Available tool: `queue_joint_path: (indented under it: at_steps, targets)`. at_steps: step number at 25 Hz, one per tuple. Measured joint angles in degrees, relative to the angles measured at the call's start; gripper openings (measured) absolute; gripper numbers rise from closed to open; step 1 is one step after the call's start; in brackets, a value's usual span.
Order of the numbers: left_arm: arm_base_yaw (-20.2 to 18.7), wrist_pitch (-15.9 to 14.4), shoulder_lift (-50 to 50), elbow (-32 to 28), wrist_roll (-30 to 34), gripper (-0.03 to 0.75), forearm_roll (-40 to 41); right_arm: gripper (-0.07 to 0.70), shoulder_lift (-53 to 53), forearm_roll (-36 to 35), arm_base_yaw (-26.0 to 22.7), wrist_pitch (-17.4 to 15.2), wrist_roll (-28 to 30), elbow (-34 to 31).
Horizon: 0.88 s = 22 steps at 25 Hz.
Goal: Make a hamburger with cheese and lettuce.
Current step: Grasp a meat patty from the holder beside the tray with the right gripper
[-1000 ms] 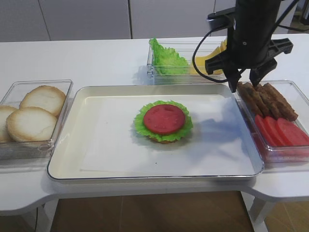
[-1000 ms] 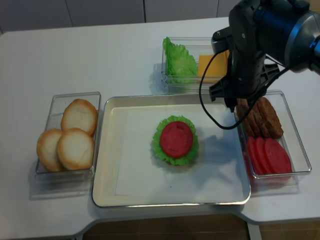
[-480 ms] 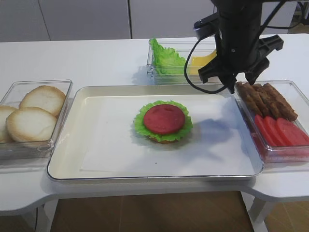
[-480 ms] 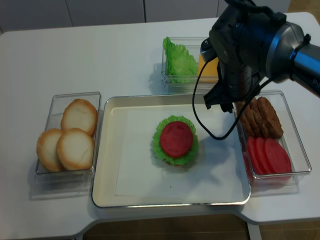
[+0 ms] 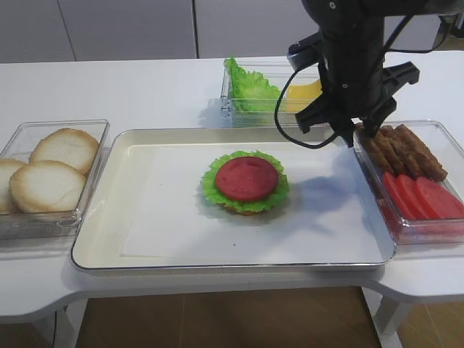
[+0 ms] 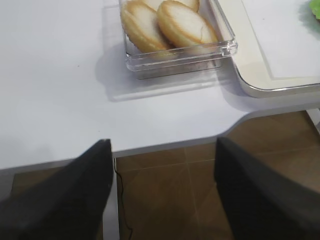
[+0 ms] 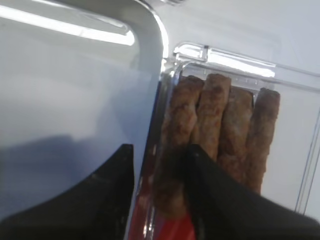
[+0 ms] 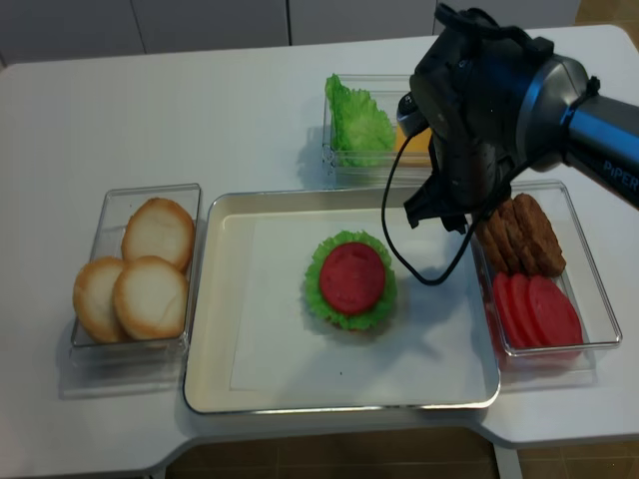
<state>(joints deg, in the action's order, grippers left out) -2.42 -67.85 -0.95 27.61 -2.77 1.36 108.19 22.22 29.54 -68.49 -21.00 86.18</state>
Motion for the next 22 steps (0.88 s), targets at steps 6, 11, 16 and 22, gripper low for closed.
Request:
queue_joint_path:
  at_steps: [6,11,16,22]
  targets:
    - [0.00,0.00,0.00,0.00,0.00,0.467,0.00,0.259,0.11,0.47,0.00,0.00,0.00,0.00]
    - [0.00,0.00,0.00,0.00,0.00,0.467,0.00,0.245,0.11,0.60,0.00,-0.23,0.00,0.00]
    - [0.00,0.00,0.00,0.00,0.00,0.467,0.00,0.178,0.11,1.17,0.00,-0.36,0.00,0.00]
    - [0.00,0.00,0.00,0.00,0.00,0.467,0.00,0.162,0.14,1.29,0.00,-0.60,0.00,0.00]
